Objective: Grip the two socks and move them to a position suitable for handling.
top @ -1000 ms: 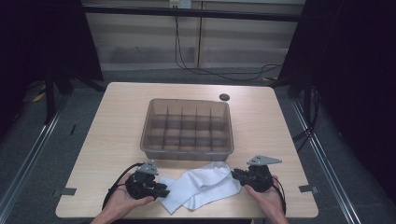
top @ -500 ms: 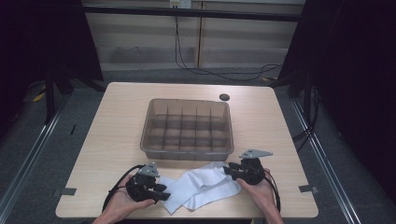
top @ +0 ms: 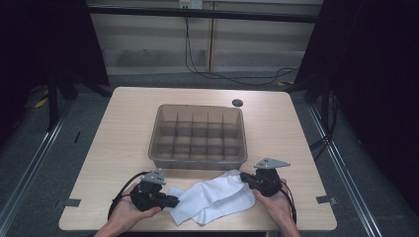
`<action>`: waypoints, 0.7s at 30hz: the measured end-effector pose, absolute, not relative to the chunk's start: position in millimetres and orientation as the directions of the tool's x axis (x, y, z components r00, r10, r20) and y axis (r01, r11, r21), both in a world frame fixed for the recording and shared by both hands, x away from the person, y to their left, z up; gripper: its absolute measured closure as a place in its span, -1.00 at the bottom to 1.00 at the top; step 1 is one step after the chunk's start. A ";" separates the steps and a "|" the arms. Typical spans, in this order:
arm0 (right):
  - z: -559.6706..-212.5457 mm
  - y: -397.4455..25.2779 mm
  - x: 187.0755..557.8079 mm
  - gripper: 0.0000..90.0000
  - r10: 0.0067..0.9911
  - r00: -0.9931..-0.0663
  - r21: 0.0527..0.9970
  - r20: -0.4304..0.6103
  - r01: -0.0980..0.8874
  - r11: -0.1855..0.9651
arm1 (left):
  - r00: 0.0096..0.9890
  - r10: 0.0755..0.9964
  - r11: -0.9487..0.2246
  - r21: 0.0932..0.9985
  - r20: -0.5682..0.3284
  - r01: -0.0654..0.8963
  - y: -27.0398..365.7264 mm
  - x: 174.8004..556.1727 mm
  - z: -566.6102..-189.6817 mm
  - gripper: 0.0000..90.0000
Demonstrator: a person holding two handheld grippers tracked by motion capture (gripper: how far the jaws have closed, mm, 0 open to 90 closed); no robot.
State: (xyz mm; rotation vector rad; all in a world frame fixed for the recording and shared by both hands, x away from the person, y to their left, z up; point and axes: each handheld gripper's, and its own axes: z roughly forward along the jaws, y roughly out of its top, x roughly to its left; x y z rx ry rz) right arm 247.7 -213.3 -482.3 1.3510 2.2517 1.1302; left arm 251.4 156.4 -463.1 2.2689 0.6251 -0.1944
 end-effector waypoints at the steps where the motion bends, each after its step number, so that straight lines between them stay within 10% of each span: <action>1: -479.9 -214.9 246.1 0.99 0.841 -0.521 0.748 0.147 0.615 0.250 | 0.868 0.378 -0.582 0.647 -0.321 0.493 157.8 251.3 -459.3 0.89; 21: -476.3 -220.5 206.9 0.99 0.844 -0.513 0.722 0.158 0.643 0.256 | 0.825 0.464 -0.548 0.627 -0.322 0.553 172.8 278.7 -453.1 0.74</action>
